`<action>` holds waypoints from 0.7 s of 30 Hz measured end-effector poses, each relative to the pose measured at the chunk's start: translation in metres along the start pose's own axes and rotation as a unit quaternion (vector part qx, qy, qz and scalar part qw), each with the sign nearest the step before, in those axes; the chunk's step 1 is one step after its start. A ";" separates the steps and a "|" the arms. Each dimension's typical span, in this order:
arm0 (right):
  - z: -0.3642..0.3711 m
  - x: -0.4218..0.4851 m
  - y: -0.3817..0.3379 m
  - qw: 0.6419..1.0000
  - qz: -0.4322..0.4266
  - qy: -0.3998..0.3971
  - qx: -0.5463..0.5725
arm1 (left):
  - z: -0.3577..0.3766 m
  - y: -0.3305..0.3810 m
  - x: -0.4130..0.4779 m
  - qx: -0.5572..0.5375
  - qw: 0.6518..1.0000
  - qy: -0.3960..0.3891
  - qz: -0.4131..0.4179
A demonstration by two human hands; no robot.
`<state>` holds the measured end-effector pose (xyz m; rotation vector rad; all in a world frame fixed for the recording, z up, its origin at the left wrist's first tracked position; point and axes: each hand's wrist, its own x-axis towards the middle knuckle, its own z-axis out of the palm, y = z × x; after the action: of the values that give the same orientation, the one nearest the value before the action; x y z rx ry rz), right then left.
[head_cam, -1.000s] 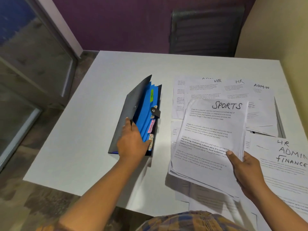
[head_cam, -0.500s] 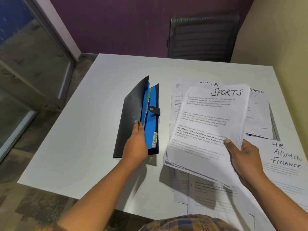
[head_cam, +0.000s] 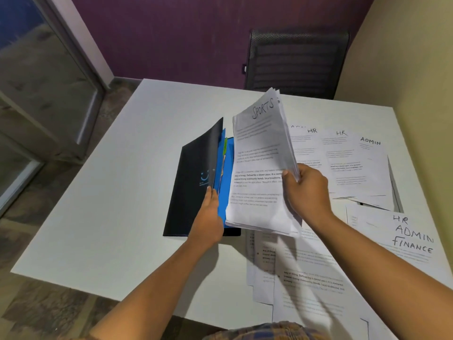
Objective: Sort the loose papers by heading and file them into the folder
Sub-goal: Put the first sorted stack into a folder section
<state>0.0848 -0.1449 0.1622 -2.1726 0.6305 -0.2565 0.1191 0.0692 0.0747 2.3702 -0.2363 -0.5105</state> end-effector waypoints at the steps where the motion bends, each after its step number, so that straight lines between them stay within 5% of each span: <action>1: 0.004 0.001 -0.002 1.000 -0.003 -0.006 -0.009 | 0.000 -0.001 -0.001 -0.005 1.000 0.002 0.000; 21: 0.048 0.011 -0.021 0.995 -0.023 -0.059 -0.080 | -0.004 0.001 -0.003 -0.068 0.990 0.108 -0.054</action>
<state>0.1203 -0.1073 0.1474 -2.3380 0.5500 -0.1028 0.1175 0.0717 0.0789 2.2900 0.0243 -0.3041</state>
